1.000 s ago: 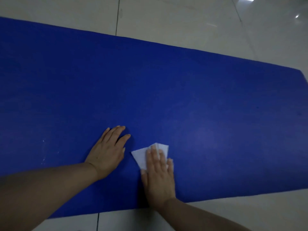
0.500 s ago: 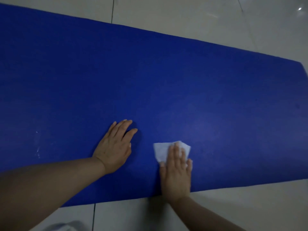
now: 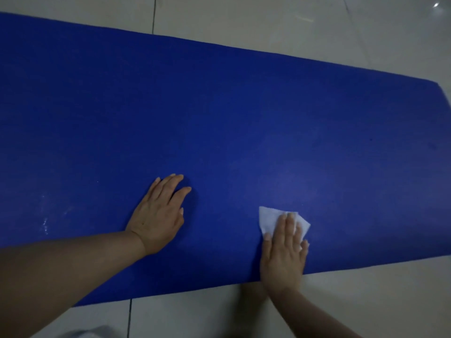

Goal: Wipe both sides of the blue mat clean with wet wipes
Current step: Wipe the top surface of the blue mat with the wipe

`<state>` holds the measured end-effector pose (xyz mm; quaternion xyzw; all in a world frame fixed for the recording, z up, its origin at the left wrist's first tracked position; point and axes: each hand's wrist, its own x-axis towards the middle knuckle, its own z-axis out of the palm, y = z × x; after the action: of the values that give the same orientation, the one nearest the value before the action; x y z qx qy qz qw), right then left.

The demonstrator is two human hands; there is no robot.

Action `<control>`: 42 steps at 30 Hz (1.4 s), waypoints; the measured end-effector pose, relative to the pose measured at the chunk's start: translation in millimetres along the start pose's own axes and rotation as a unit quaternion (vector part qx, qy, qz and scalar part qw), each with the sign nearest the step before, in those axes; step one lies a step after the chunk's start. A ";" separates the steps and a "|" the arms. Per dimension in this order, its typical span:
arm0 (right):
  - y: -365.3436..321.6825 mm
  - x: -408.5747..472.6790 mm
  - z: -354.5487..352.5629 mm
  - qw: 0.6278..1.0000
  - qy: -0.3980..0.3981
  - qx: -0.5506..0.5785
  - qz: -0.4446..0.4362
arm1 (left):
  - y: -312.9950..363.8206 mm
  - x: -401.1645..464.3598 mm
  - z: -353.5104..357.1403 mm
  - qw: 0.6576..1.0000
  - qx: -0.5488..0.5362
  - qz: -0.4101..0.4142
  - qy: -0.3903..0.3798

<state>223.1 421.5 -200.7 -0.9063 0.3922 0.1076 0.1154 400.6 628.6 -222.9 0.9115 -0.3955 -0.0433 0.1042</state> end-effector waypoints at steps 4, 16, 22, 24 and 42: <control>-10.5 -17.1 12.8 0.997 -0.029 -0.016 -0.070 | 6.9 3.1 -2.2 1.000 -0.009 -0.015 0.016; 7.8 -16.3 12.3 0.995 -0.058 -0.021 -0.081 | 31.1 19.6 3.5 1.000 0.004 0.018 0.020; 0.2 -13.1 -11.4 0.985 -0.152 -0.015 -0.076 | 31.2 39.5 6.2 1.000 0.008 0.019 0.006; -10.0 -9.3 -21.9 0.981 -0.183 -0.006 -0.065 | 33.0 38.7 7.8 1.000 0.005 0.016 -0.005; -37.8 -7.8 -26.4 0.981 -0.195 -0.013 -0.004 | 25.7 37.7 4.3 0.997 -0.051 0.047 -0.030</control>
<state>248.4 444.3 -168.6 -0.8708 0.3571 0.2867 0.1787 407.3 583.3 -221.2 0.8838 -0.4380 -0.0856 0.1406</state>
